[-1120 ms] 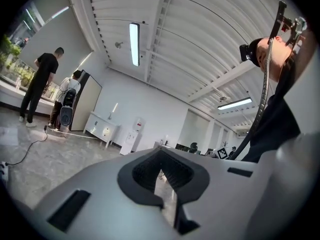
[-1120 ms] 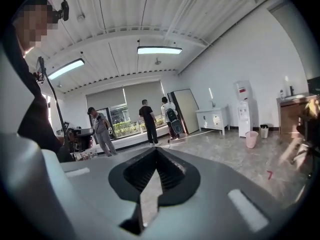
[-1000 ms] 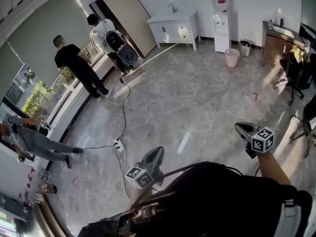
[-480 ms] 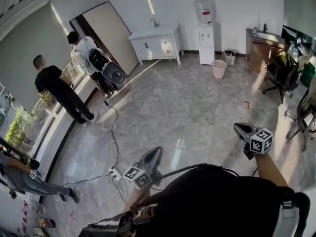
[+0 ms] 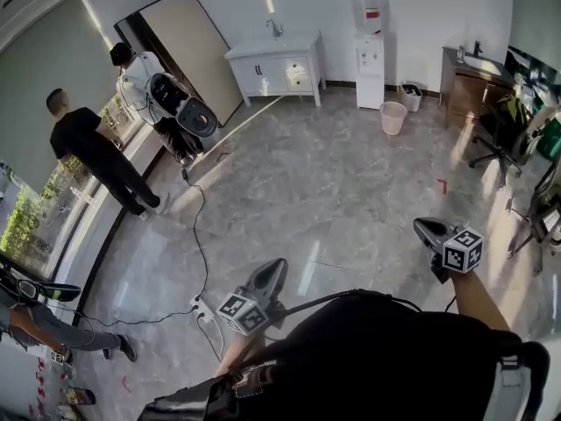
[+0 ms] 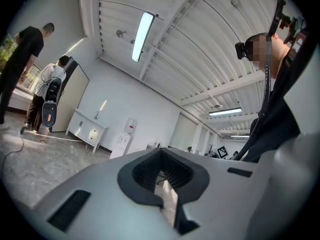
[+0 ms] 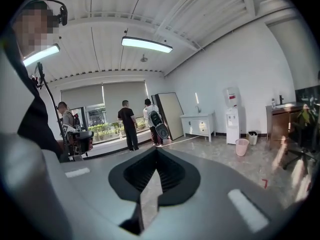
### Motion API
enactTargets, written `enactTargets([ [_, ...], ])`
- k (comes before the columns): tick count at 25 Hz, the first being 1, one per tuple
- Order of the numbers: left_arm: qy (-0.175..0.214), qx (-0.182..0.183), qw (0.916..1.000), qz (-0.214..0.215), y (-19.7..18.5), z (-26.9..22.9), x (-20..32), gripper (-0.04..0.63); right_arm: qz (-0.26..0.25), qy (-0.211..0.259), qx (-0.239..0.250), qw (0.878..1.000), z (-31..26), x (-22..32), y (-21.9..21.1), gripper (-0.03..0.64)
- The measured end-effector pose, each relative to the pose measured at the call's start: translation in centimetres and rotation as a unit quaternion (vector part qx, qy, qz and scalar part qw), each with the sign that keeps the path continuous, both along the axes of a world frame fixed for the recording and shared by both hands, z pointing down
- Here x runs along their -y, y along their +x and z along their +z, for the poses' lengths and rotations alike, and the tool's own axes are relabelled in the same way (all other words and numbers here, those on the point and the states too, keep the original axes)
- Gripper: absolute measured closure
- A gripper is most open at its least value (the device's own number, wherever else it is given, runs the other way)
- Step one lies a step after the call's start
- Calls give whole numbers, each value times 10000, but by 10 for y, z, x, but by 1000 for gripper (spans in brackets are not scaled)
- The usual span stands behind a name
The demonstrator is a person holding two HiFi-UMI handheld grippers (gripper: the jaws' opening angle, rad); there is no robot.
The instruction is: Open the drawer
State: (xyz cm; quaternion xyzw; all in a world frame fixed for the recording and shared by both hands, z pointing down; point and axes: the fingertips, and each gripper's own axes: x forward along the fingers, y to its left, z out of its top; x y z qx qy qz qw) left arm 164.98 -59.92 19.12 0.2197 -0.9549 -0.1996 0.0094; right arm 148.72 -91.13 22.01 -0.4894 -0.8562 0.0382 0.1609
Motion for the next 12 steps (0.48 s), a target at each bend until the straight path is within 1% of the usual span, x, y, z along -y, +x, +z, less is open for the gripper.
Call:
enactTargets([
  [3,180,-44,9997,-147,-29,-1,-13,594,-204,-12,-70,9998,6,-21,-37,615],
  [5,218,-52,9993,-284,-49,-4,-18,594,-394,-16,-98,9992,11,-34,-63,615],
  [9,-44,-56,9978,-658,-102,-2,-12,594,-768,-45,-70,9970,13,-41,-134,615],
  [12,-148,8,9962,-858,-138,-8,-1,594,-1053,-70,44,9944,0,-48,-189,615],
])
